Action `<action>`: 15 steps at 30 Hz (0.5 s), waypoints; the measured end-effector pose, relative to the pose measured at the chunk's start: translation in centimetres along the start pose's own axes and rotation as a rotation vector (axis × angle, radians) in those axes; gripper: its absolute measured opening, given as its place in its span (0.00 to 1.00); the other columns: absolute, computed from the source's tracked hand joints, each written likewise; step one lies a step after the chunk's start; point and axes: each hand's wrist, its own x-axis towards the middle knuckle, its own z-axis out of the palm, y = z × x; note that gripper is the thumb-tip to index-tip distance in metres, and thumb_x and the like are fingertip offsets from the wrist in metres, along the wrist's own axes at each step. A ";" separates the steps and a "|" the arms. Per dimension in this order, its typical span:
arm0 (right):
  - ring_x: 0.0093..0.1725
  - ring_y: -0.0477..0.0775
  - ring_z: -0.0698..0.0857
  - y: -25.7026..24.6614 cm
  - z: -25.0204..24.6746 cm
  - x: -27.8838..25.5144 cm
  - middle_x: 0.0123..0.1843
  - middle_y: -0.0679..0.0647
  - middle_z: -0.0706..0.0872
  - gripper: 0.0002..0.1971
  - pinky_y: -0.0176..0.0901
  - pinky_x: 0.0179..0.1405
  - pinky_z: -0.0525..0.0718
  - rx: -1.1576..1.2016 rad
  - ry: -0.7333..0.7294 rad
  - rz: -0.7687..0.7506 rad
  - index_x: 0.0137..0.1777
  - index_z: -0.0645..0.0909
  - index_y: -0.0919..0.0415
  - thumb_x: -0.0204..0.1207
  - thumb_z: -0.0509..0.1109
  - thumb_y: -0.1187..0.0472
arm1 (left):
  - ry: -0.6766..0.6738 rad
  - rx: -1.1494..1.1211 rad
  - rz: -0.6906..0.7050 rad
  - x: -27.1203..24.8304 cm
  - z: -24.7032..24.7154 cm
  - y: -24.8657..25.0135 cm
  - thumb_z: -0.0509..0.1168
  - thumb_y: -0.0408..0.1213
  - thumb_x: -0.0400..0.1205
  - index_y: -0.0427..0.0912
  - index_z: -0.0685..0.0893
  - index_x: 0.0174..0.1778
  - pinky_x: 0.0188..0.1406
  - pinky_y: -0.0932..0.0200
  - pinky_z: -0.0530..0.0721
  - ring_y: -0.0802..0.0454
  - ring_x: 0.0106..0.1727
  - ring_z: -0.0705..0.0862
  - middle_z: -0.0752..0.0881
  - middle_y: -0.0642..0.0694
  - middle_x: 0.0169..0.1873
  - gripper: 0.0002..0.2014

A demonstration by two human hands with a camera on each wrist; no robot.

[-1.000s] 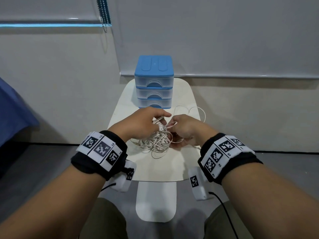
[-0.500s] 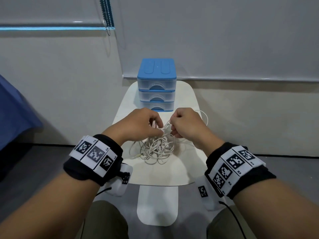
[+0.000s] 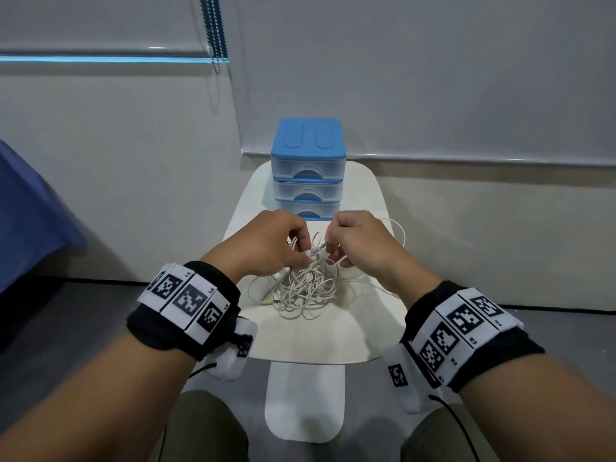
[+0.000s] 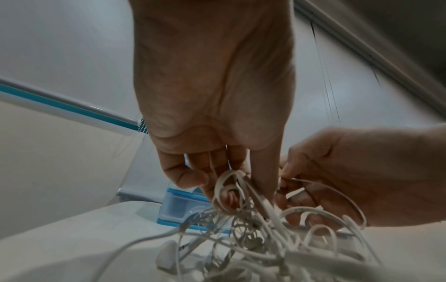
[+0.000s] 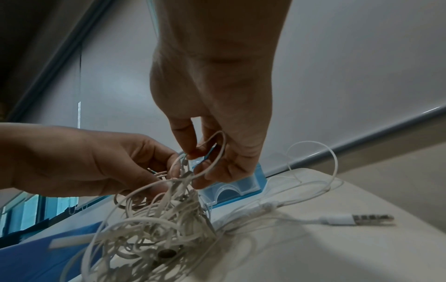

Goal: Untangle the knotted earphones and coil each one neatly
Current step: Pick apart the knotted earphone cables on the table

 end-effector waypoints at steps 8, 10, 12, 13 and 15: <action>0.32 0.51 0.90 -0.6 -0.6 -0.1 0.37 0.56 0.92 0.04 0.43 0.36 0.83 -0.131 -0.014 -0.015 0.43 0.85 0.60 0.75 0.69 0.62 | 0.011 0.040 0.024 0.1 0.2 0.2 0.84 0.40 0.73 0.52 0.87 0.38 0.32 0.65 0.70 0.61 0.32 0.77 0.86 0.56 0.38 0.11; 0.32 0.52 0.90 -0.5 -0.6 -0.1 0.35 0.55 0.92 0.02 0.45 0.36 0.85 -0.186 -0.056 -0.012 0.42 0.86 0.61 0.73 0.73 0.62 | 0.023 0.036 0.030 0.1 0.3 0.2 0.85 0.40 0.72 0.52 0.86 0.37 0.33 0.63 0.71 0.60 0.32 0.77 0.86 0.55 0.37 0.12; 0.36 0.55 0.91 -0.3 -0.5 -0.2 0.34 0.54 0.91 0.04 0.47 0.39 0.88 -0.260 -0.095 -0.029 0.40 0.87 0.61 0.70 0.79 0.63 | 0.040 0.029 0.036 0.2 0.4 0.3 0.84 0.40 0.73 0.51 0.85 0.35 0.33 0.61 0.73 0.58 0.32 0.77 0.85 0.55 0.35 0.13; 0.36 0.55 0.90 -0.3 -0.4 -0.2 0.35 0.54 0.91 0.05 0.47 0.40 0.88 -0.295 -0.111 -0.038 0.40 0.88 0.61 0.69 0.82 0.63 | 0.047 0.031 0.039 0.2 0.5 0.4 0.84 0.40 0.73 0.50 0.84 0.34 0.34 0.60 0.74 0.58 0.33 0.77 0.85 0.54 0.35 0.13; 0.35 0.52 0.88 -0.1 -0.3 -0.1 0.34 0.54 0.91 0.05 0.45 0.40 0.87 -0.347 -0.102 -0.057 0.38 0.89 0.60 0.69 0.82 0.65 | 0.056 0.042 0.045 0.2 0.5 0.5 0.83 0.39 0.74 0.50 0.85 0.35 0.35 0.58 0.77 0.56 0.34 0.78 0.85 0.53 0.36 0.12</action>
